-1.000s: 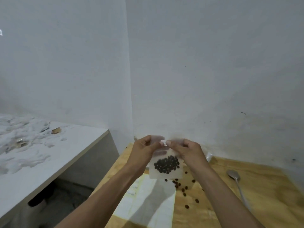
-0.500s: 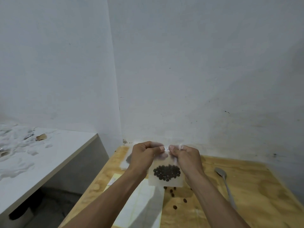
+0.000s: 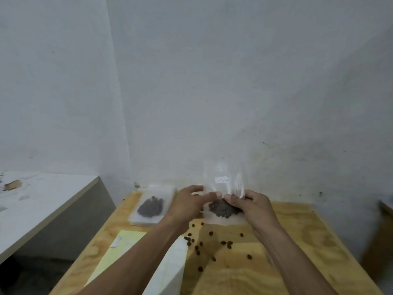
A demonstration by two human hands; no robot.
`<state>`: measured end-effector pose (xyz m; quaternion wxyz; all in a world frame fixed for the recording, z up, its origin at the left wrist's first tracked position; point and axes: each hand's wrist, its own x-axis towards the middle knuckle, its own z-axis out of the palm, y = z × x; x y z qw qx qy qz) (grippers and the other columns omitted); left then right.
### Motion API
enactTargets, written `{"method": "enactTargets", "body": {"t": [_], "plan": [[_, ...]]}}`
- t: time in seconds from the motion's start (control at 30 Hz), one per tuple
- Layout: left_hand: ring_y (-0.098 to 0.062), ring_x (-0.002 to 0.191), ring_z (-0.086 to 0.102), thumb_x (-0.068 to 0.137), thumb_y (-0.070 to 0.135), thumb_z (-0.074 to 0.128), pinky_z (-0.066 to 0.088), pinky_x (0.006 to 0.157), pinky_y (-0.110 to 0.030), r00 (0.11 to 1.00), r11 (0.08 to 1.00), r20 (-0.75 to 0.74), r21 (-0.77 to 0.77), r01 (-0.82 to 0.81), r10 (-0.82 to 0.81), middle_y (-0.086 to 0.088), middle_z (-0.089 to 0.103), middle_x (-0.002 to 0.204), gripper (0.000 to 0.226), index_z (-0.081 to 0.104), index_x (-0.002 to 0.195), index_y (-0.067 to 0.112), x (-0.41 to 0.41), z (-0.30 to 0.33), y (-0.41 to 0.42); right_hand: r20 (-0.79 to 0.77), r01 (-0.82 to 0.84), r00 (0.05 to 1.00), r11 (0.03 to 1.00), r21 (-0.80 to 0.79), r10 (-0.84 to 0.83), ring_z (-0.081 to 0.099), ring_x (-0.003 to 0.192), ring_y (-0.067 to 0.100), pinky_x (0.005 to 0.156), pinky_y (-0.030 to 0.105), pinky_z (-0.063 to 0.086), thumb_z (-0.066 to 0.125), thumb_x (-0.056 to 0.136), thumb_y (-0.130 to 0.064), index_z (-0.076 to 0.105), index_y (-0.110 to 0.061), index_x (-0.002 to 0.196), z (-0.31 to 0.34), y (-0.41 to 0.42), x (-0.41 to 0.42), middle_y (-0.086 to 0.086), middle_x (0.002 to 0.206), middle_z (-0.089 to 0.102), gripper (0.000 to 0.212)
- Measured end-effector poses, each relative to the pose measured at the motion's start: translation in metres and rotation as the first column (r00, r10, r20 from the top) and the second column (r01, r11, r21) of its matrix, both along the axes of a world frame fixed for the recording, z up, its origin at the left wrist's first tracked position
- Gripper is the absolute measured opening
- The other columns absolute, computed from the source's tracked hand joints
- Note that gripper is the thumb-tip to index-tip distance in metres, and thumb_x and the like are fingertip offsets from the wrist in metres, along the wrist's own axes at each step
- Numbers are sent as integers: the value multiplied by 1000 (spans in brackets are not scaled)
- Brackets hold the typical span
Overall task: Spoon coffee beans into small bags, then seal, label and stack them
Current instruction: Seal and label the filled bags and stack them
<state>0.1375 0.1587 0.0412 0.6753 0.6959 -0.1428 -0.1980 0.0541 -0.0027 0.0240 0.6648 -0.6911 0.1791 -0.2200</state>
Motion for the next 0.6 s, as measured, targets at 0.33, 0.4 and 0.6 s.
{"method": "enactTargets", "body": {"t": [0.33,0.4,0.6], "plan": [[-22,74,69,81,9,84,53,62,-28,998,998,14,7,61,-61,-12,73,84,20,70,91,-1,-43,-41,-106,-154,214,963,974,-71,-223,69,101,24,89,41,58,83,83,-25,64,-8,126,-29,-90,-62,6,115,70,50],[-22,80,71,81,11,84,53,62,-26,998,998,-5,13,57,-57,-13,73,93,33,65,107,4,-56,-46,-132,-152,306,935,945,-119,-322,61,105,23,89,37,52,80,87,-22,54,-11,137,-28,-101,-75,9,121,62,57],[-19,94,68,87,25,80,58,77,-27,968,970,188,203,130,-168,-6,67,107,63,49,140,11,-77,-66,-193,-218,367,842,820,-439,-494,59,119,29,87,28,44,67,97,-26,45,-15,148,-44,-140,-98,14,135,61,57]]}}
